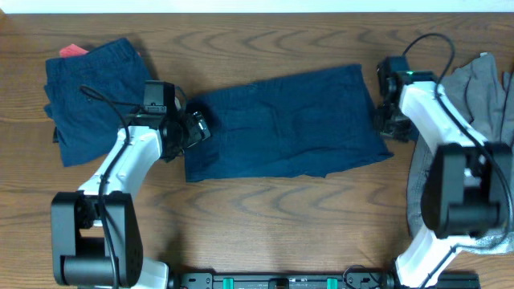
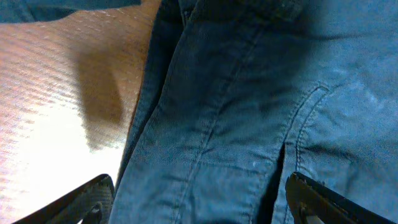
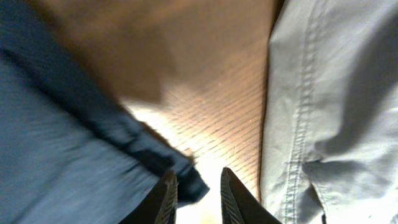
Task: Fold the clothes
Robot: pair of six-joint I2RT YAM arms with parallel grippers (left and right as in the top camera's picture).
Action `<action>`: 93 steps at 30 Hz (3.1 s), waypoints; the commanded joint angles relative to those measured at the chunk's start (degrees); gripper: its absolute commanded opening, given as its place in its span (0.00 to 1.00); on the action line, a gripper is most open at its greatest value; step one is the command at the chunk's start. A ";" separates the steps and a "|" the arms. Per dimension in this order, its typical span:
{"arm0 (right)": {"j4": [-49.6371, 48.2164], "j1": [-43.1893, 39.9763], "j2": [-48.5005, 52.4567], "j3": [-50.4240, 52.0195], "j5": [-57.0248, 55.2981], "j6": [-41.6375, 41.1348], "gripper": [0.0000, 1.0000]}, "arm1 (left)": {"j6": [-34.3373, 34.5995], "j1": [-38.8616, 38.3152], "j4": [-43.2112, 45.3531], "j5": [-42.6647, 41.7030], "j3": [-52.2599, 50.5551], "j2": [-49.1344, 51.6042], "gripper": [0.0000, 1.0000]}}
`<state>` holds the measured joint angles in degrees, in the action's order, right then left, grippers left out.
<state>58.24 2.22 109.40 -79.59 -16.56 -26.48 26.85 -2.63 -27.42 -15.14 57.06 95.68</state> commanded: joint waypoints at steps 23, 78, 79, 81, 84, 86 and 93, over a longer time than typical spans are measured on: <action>-2.01 3.06 -8.07 -1.05 35.39 24.41 0.10 | -6.95 1.11 -8.52 -15.28 4.57 6.82 0.06; -5.09 18.80 3.87 0.39 17.86 18.38 0.23 | 0.07 -0.81 -13.62 -25.33 14.21 -14.12 0.06; -6.64 18.67 3.87 2.16 17.86 18.38 0.22 | 0.07 -1.66 -13.60 -25.18 14.21 -14.12 0.06; -9.16 18.67 3.87 5.07 17.92 18.38 0.23 | 0.07 -3.87 -13.51 -23.52 14.21 -14.12 0.06; -11.72 19.12 3.87 8.24 18.18 18.23 0.23 | 0.33 -7.89 -13.44 -20.11 14.21 -14.08 0.06; -12.24 19.41 3.87 9.33 18.38 18.10 0.23 | 2.64 -10.75 -13.42 -17.44 14.21 -14.05 0.06; -12.61 19.50 3.87 10.01 18.51 16.63 0.23 | 12.83 -21.53 -8.11 -8.26 13.20 -13.90 0.06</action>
<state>45.67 21.45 112.46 -71.22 1.91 -8.73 33.67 -20.60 -37.32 -29.10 69.89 82.35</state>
